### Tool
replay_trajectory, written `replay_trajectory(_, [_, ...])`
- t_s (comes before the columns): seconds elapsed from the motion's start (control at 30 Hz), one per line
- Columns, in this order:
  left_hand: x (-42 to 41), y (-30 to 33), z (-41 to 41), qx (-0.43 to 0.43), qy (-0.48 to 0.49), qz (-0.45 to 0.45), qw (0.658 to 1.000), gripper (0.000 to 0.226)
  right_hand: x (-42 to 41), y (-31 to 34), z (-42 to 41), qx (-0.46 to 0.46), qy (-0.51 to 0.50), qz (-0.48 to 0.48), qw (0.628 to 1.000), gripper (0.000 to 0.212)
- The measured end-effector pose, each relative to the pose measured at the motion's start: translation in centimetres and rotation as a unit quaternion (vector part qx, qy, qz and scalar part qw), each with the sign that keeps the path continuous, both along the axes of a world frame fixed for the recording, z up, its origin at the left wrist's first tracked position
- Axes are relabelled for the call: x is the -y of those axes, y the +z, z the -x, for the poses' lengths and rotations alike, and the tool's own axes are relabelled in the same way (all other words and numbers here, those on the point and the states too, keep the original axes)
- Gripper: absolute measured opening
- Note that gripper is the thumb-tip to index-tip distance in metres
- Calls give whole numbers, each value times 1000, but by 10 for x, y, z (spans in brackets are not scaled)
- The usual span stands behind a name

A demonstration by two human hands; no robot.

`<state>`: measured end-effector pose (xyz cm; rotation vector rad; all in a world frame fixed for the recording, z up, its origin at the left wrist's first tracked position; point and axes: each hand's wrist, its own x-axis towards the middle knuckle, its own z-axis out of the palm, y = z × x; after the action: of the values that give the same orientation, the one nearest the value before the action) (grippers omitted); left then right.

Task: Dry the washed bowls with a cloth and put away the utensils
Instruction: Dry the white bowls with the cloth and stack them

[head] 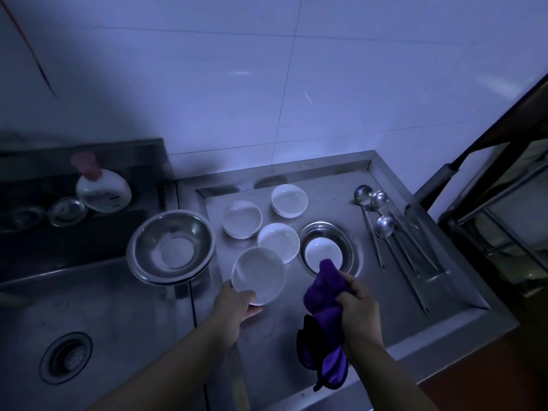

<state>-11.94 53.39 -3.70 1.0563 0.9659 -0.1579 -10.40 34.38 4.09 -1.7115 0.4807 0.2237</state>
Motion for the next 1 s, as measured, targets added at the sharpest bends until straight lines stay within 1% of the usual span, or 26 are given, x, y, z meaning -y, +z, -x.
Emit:
replay_trajectory(0.1, [-4, 21, 11, 77, -71, -105, 989, 30, -4, 11, 5, 29, 7, -5, 1000, 50])
replay_trajectory(0.13, [-5, 30, 14, 100, -99, -148, 979, 28, -5, 17, 7, 45, 9, -10, 999, 51])
replay_trajectory(0.2, [-9, 47, 21, 131, -151, -226, 953, 30, -7, 27, 12, 75, 13, -22, 997, 52])
replay_trajectory(0.3, [-10, 72, 26, 168, -200, -309, 915, 36, -9, 41, 18, 127, 37, -22, 991, 58])
replay_trajectory(0.37, [-6, 89, 27, 190, -210, -374, 883, 33, -10, 49, 21, 163, 54, -12, 985, 63])
replay_trajectory(0.47, [-2, 112, 29, 235, -209, -463, 829, 33, -10, 58, 22, 216, 64, -8, 974, 53])
replay_trajectory(0.53, [1, 126, 29, 261, -210, -514, 790, 36, -7, 64, 21, 248, 62, -6, 967, 52])
replay_trajectory(0.57, [2, 133, 29, 267, -205, -535, 775, 38, -6, 67, 20, 261, 63, -9, 963, 51])
replay_trajectory(0.67, [4, 152, 28, 281, -185, -571, 749, 42, -2, 72, 13, 289, 76, -6, 954, 49])
replay_trajectory(0.7, [6, 158, 28, 284, -179, -575, 746, 41, 0, 75, 11, 306, 82, 1, 948, 48])
replay_trajectory(0.77, [11, 169, 26, 289, -161, -562, 758, 38, 1, 84, 7, 370, 99, 45, 923, 44])
replay_trajectory(0.83, [16, 176, 23, 290, -139, -537, 780, 38, 0, 95, 3, 456, 118, 114, 875, 37])
replay_trajectory(0.9, [24, 183, 21, 287, -123, -520, 795, 45, -3, 101, -5, 523, 145, 160, 824, 27])
replay_trajectory(0.93, [29, 186, 20, 288, -113, -514, 800, 52, -6, 104, -7, 535, 178, 180, 806, 24])
replay_trajectory(1.0, [39, 192, 19, 288, -89, -500, 812, 56, -14, 109, -8, 513, 269, 210, 788, 22])
